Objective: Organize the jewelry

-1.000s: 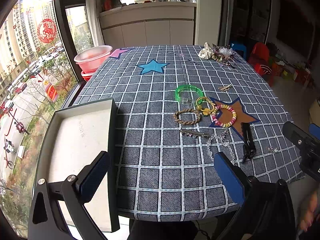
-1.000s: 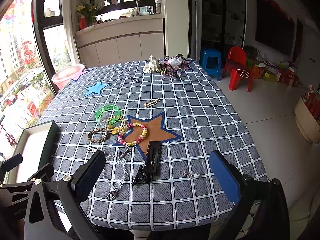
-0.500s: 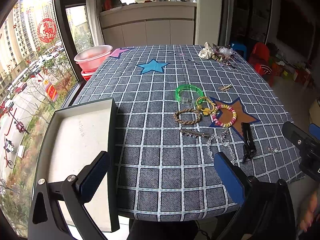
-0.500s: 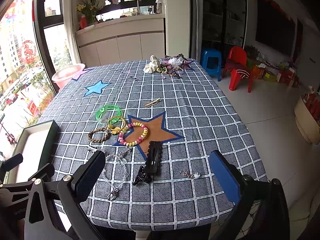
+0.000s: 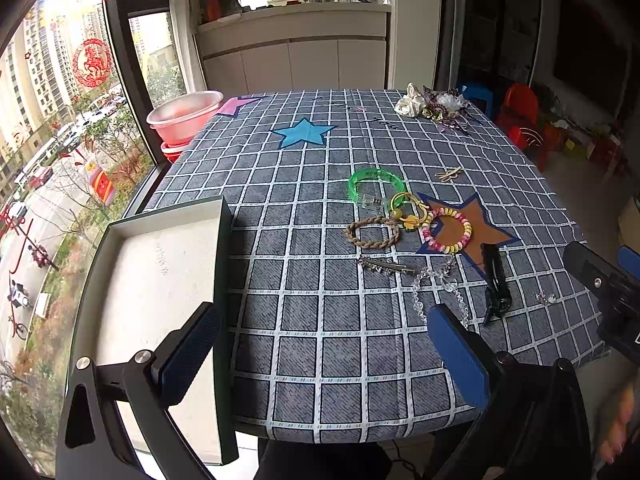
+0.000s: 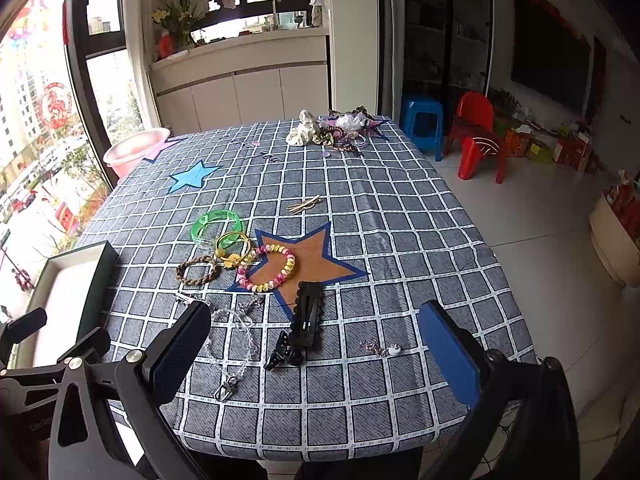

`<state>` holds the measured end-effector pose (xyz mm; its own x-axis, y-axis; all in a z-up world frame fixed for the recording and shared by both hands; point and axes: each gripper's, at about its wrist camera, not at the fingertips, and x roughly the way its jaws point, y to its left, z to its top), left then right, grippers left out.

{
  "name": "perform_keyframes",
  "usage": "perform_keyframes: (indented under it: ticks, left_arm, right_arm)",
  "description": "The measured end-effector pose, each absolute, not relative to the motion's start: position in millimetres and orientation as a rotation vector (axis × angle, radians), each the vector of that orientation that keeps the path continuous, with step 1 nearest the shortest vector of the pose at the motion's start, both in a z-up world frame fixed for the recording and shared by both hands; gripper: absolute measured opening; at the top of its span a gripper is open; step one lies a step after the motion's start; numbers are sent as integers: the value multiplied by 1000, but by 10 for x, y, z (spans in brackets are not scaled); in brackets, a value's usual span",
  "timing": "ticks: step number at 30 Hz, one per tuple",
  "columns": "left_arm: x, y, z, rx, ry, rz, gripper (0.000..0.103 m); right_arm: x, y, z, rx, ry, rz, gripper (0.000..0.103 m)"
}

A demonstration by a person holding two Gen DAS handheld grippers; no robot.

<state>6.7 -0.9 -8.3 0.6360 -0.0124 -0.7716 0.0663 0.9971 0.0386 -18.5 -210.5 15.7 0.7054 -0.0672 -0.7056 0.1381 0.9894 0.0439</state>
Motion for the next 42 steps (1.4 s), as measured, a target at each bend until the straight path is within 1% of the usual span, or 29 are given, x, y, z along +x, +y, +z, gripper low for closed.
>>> perform_keyframes:
  ticks: [42]
  left_arm:
    - [96, -45, -71, 71, 900, -58, 103]
  right_arm:
    - [-184, -2142, 156, 104, 788, -118, 103]
